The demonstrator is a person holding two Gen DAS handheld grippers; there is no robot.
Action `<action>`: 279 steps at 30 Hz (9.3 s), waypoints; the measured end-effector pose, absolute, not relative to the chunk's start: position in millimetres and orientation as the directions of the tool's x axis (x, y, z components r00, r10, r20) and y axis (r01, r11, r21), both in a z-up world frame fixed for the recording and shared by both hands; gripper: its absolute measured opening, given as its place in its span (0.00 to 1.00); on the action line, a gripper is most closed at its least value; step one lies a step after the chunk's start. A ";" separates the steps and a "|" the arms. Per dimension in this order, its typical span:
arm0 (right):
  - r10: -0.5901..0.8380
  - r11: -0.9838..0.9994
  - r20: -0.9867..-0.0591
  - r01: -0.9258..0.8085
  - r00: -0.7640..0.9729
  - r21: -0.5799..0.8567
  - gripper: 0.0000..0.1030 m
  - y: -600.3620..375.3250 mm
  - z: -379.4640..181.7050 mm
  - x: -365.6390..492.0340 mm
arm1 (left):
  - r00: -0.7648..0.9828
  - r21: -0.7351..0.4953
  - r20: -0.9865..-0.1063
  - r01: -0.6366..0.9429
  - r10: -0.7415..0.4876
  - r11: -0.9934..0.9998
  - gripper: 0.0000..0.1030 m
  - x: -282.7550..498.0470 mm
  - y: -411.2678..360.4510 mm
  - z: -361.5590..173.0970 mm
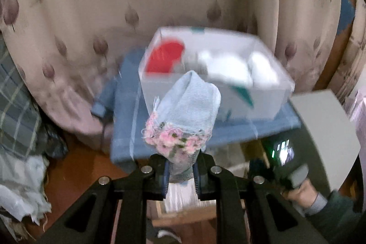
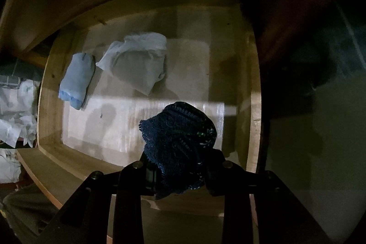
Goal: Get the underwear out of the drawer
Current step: 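Lift the pink floral panties with the left tool over the shoe box, then lower the panties into the box and open the left tool, then bring the open left tool back over the drawer, then carry the dark blue lace cloth with the right tool into the box, open it, then move the open right tool back down into the drawer, then close the right tool on the white sock in the drawer, then hold the white sock with the right tool while the left tool reaches into the drawer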
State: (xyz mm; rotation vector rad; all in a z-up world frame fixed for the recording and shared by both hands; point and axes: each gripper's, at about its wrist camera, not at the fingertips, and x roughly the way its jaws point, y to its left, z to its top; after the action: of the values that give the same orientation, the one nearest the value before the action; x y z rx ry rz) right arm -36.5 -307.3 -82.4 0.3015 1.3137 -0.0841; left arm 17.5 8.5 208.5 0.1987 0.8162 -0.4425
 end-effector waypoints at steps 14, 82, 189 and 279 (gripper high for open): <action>0.134 0.950 -0.955 0.240 0.264 0.200 0.27 -309.6 -80.5 -34.9 | 0.616 -0.033 -0.731 0.398 -0.294 0.917 0.16 150.6 -16.8 264.7; 0.046 0.980 -0.954 0.173 0.296 0.101 0.27 -290.6 -78.7 -29.4 | 0.580 0.113 -0.811 0.279 -0.074 0.954 0.54 24.7 10.6 2.0; -0.062 0.990 -0.685 -0.044 0.726 -0.136 0.59 -216.9 229.3 -2.1 | 0.524 -0.027 -0.844 0.179 -0.119 0.984 0.54 44.9 46.5 2.0; -0.150 0.849 -0.979 -0.491 0.135 -0.197 0.40 -157.3 -118.3 11.1 | 0.432 -0.156 -0.886 0.064 -0.169 0.986 0.54 57.2 82.5 -7.0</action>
State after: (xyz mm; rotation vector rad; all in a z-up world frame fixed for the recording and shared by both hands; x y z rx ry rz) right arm 11.1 -157.3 -118.3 -0.5488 1.4338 0.2657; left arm 57.2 82.5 -7.0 -0.1038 1.1157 -0.1456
